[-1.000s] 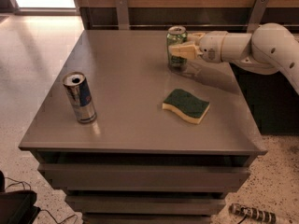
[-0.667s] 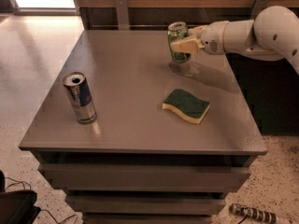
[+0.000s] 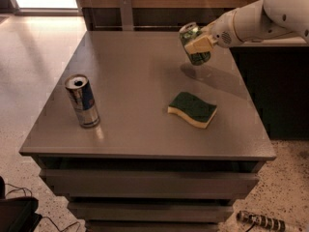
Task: Knock green can over
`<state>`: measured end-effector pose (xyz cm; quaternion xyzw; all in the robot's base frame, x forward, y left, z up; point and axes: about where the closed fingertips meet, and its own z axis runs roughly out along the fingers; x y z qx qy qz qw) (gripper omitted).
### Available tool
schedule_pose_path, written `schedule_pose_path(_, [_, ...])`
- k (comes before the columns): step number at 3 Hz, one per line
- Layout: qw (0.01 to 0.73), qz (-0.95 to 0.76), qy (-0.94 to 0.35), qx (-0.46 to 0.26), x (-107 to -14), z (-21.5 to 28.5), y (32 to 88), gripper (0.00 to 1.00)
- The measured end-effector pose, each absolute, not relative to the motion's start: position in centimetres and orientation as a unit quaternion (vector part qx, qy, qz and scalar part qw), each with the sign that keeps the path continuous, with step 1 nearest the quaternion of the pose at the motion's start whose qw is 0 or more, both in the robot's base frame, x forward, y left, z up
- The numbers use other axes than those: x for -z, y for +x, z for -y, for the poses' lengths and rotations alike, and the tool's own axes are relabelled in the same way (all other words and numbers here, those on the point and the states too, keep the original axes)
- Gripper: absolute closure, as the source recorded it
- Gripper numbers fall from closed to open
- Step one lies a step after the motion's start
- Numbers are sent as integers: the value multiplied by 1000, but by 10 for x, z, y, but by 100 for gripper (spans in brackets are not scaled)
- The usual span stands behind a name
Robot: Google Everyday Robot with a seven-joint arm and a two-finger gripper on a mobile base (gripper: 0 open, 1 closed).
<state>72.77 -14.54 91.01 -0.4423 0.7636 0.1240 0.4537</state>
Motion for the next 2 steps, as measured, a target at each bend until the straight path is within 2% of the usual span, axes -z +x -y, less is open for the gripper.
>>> schedule_pose_path(2, [368,-803,-464,-62,-887,166,713,100])
